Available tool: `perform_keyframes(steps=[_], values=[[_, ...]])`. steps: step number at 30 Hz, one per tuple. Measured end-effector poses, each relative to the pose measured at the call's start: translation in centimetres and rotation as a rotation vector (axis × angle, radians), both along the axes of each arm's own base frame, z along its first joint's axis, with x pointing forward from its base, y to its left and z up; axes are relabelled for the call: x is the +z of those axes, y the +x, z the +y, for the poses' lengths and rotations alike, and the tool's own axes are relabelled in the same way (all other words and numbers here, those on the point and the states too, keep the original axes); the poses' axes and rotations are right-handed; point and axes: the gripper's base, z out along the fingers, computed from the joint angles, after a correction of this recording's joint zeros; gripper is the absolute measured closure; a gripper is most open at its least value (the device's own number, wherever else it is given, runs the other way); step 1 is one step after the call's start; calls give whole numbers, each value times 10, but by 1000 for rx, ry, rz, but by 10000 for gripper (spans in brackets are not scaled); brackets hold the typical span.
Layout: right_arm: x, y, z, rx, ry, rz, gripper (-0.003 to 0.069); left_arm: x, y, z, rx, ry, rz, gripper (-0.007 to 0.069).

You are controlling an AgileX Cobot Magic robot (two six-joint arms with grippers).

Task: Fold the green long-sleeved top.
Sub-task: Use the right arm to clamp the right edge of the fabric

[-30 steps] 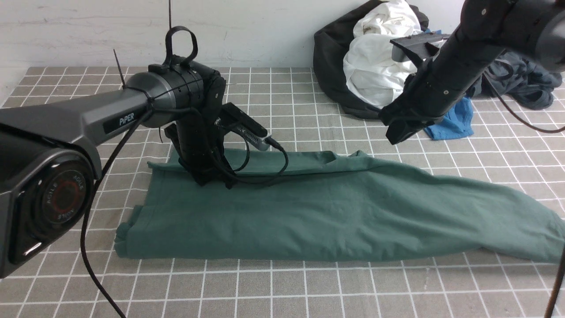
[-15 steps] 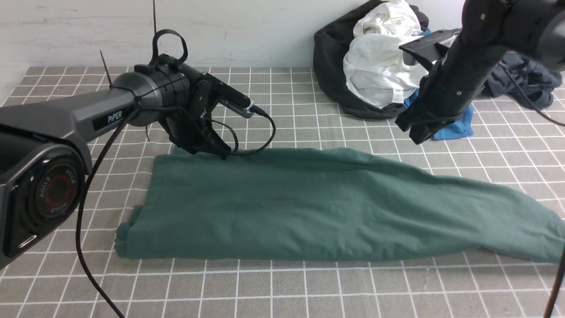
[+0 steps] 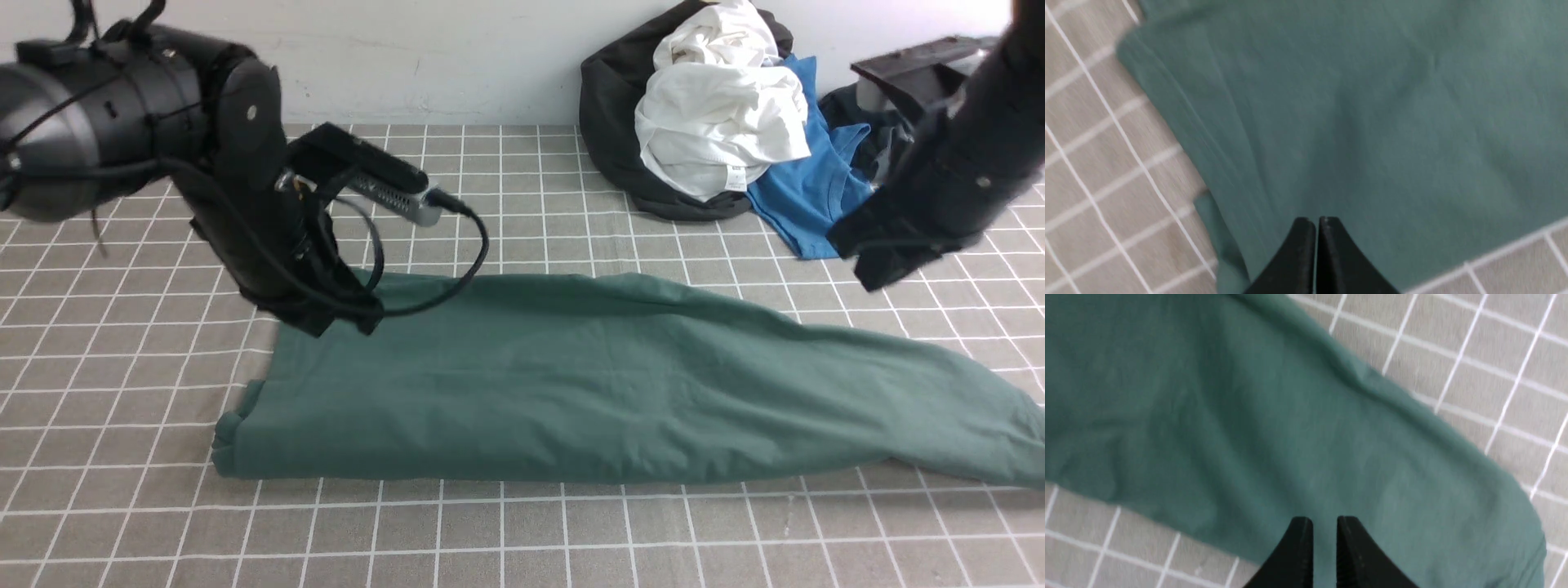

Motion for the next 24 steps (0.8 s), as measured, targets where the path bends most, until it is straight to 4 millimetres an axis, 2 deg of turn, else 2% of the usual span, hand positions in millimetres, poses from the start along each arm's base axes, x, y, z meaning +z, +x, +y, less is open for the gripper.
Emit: perform_keyframes(steps=[2,3,4,5,11,13,14,15,18,19,21,23,24], values=[[-11,-26,-15,-30,-21,41,573,-23,-13,4,-1,-1,11,631],[-17,-32,-22,-55,-23,44,573,-33,-16,4,-2,-1,11,631],[-18,-34,-24,-60,-23,41,573,-34,-16,4,-2,-1,11,631],[-29,-39,-33,-103,-23,46,573,-47,-18,5,-2,-1,14,631],[-68,-44,-93,-415,16,10,556,-78,-13,3,-3,12,58,631],[-73,-43,-113,-499,25,-9,524,-82,-12,3,-3,15,68,631],[-74,-43,-116,-510,25,-9,515,-83,-12,3,-3,15,69,631],[-78,-41,-128,-556,32,-26,470,-84,-12,3,-3,15,71,631],[-88,-36,-143,-630,63,-53,357,-86,-11,3,-2,16,74,631],[-89,-35,-143,-631,64,-54,357,-86,-11,3,-2,15,74,631],[-102,-28,-149,-671,86,-57,249,-86,-11,2,2,10,76,631],[-108,-27,-150,-680,91,-49,215,-86,-11,2,2,10,76,631],[-118,-24,-151,-689,97,-23,167,-86,-11,2,2,10,76,631]])
